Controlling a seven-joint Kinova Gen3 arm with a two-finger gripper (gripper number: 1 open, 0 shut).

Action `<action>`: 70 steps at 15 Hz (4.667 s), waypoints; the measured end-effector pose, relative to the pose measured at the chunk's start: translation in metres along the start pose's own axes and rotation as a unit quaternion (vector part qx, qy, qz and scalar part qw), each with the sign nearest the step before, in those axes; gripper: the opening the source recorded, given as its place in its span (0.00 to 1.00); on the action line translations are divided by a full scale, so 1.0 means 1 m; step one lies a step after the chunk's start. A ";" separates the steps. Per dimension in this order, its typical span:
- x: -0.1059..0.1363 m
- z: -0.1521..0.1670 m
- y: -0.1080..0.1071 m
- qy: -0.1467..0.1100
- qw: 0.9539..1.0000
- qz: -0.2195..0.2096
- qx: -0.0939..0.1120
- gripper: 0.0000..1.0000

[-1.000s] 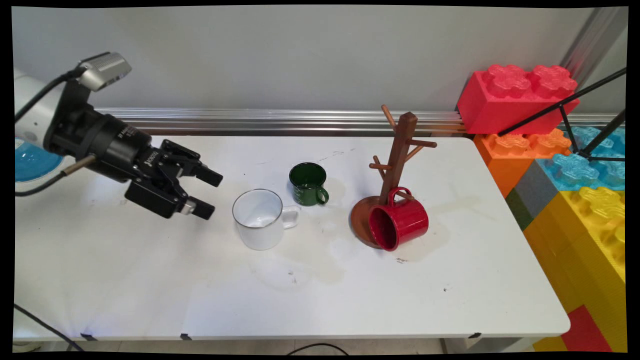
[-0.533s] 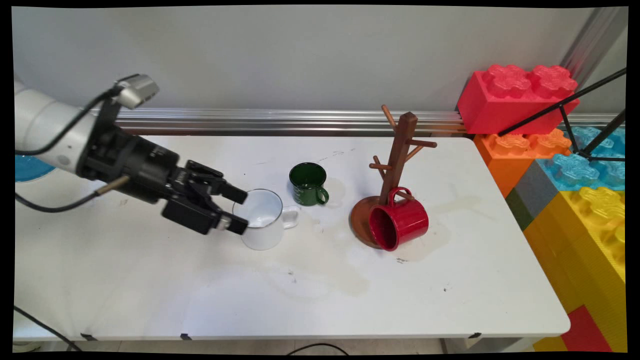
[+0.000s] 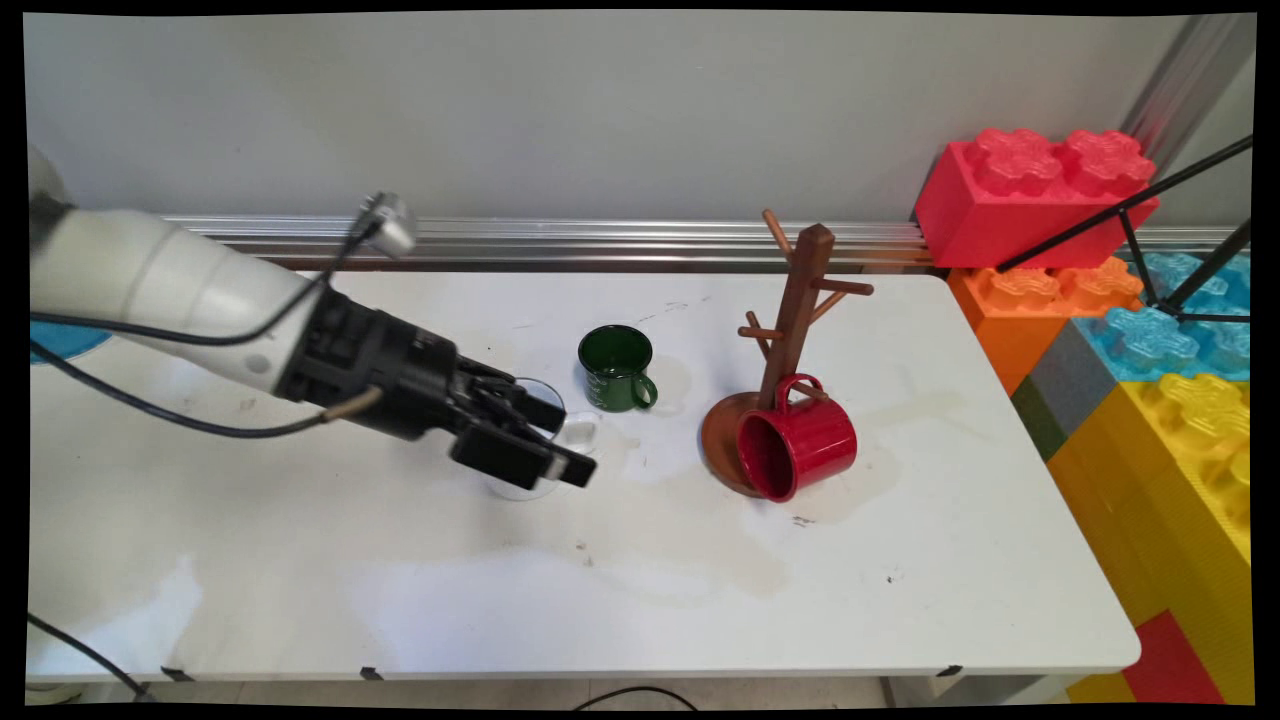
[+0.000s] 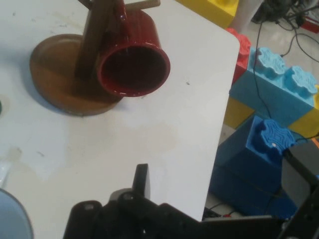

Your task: Pick up the red mug from the rack

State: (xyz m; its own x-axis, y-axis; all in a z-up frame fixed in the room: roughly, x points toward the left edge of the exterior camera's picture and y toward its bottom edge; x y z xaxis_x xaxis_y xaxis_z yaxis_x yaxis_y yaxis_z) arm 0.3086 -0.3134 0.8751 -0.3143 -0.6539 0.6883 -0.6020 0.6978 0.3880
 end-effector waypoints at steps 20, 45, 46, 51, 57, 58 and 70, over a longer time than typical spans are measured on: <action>0.012 0.113 0.028 0.029 0.998 -0.062 0.008 1.00; 0.004 0.203 0.018 0.074 0.993 -0.094 0.011 1.00; 0.004 0.206 0.017 0.075 0.993 -0.095 0.010 1.00; 0.008 0.226 0.013 0.082 0.992 -0.099 0.008 1.00; 0.016 0.247 0.008 0.092 0.990 -0.108 0.011 1.00; 0.017 0.250 0.007 0.094 0.989 -0.112 0.010 1.00; 0.023 0.262 0.010 0.104 0.984 -0.147 -0.001 1.00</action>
State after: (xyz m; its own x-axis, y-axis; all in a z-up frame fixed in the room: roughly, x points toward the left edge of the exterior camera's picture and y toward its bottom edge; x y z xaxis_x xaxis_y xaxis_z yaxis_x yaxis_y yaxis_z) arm 0.1025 -0.3980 0.7343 0.0308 -0.7540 0.6561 -0.6427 0.4878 0.5908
